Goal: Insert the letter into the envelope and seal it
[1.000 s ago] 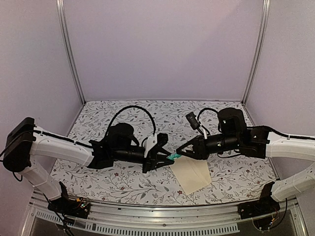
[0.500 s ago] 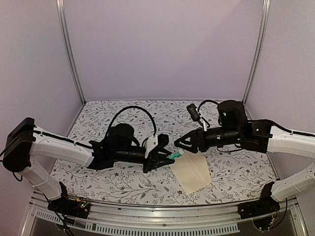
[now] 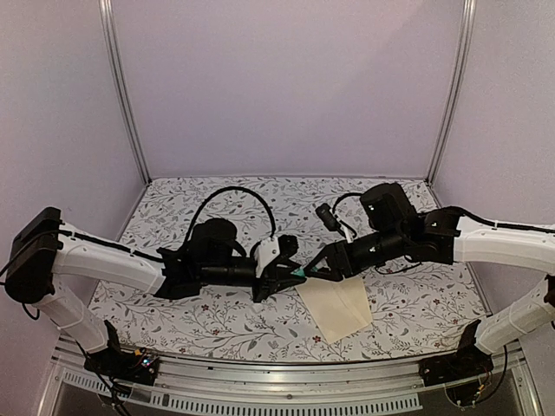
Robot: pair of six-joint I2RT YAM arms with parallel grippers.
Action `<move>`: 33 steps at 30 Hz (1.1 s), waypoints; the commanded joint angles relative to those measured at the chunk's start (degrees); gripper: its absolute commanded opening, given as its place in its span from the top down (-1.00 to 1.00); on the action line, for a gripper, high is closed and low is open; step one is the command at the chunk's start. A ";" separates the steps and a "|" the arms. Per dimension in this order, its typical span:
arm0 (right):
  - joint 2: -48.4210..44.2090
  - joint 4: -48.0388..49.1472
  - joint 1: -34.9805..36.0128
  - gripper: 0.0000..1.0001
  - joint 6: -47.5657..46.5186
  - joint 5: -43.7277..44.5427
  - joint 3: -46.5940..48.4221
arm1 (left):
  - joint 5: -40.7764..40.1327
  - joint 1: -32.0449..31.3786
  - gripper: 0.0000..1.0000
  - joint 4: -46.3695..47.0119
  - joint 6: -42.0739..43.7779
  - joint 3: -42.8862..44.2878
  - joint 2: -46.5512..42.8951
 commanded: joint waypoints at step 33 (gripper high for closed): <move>4.61 1.67 0.06 0.84 0.93 -2.26 0.77 | -4.60 -2.32 1.00 -1.84 2.17 3.72 3.94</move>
